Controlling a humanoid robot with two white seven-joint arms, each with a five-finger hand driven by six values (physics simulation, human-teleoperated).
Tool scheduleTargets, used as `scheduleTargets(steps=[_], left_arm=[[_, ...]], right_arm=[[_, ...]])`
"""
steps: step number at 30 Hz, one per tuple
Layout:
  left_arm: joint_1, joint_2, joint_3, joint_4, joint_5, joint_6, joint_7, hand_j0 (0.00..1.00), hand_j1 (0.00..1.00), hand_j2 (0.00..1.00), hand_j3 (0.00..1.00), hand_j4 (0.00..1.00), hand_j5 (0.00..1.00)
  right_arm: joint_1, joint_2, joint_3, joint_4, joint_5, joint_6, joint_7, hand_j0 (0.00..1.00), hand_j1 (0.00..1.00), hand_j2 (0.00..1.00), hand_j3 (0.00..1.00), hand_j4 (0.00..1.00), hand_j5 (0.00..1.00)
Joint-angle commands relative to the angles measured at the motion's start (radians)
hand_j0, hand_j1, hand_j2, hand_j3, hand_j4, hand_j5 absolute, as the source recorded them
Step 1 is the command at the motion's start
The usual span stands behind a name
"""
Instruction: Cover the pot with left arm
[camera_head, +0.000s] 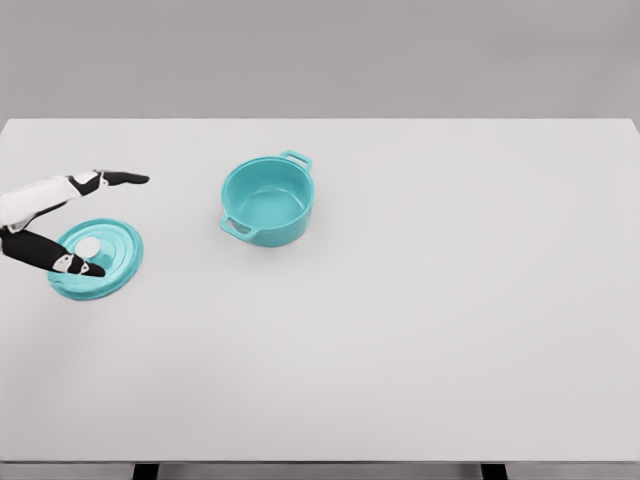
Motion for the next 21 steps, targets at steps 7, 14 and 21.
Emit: scheduleTargets(steps=[7,14,21], left_arm=[[0.011,-0.017,0.001,0.086,0.01,0.002,0.0,1.0,1.0,1.0,1.0,1.0,1.0],[0.012,-0.018,-0.004,0.111,0.027,0.01,0.0,1.0,1.0,1.0,1.0,1.0,1.0],[0.002,-0.02,-0.03,0.154,0.024,0.068,0.0,0.87,0.87,0.87,0.87,0.87,0.87]], right_arm=[[0.0,0.0,0.0,-0.001,0.0,0.0,0.0,1.0,1.0,1.0,1.0,1.0,1.0],[0.0,0.0,0.0,0.0,0.0,0.0,0.0,1.0,1.0,1.0,1.0,1.0,1.0],[0.0,0.0,0.0,0.0,0.0,0.0,0.0,1.0,1.0,1.0,1.0,1.0,1.0]])
